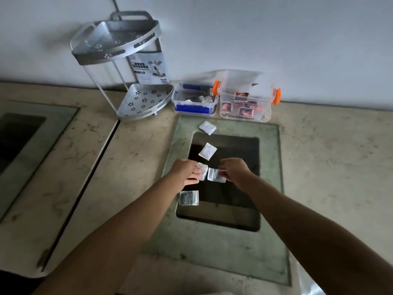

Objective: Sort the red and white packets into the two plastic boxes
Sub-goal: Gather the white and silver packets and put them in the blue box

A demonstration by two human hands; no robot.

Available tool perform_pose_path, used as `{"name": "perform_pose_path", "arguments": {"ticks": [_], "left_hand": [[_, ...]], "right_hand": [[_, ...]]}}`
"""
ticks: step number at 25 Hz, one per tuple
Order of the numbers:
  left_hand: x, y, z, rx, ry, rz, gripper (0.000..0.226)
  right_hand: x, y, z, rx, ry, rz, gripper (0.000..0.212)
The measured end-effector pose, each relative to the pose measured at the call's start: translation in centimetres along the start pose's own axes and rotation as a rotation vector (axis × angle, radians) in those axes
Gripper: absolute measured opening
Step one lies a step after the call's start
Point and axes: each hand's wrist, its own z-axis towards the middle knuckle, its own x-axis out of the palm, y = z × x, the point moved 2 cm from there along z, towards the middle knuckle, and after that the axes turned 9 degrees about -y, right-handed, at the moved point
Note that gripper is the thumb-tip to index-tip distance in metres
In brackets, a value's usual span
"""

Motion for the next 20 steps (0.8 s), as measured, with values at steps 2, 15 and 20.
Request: {"name": "perform_pose_path", "arguments": {"ticks": [2,15,20], "left_hand": [[-0.7,1.8,0.4,-0.05,-0.019,-0.033,0.017],[-0.1,6.5,0.7,-0.096,-0.066,-0.174,0.017],[-0.2,8.7,-1.1,-0.027,-0.08,-0.25,0.022]], "right_hand": [[0.3,-1.9,0.5,-0.296,-0.053,-0.561,0.03],[1.5,-4.2,-0.1,-0.423,-0.063,-0.508,0.011],[3.2,-6.0,-5.4,-0.164,-0.008,-0.044,0.007]]}}
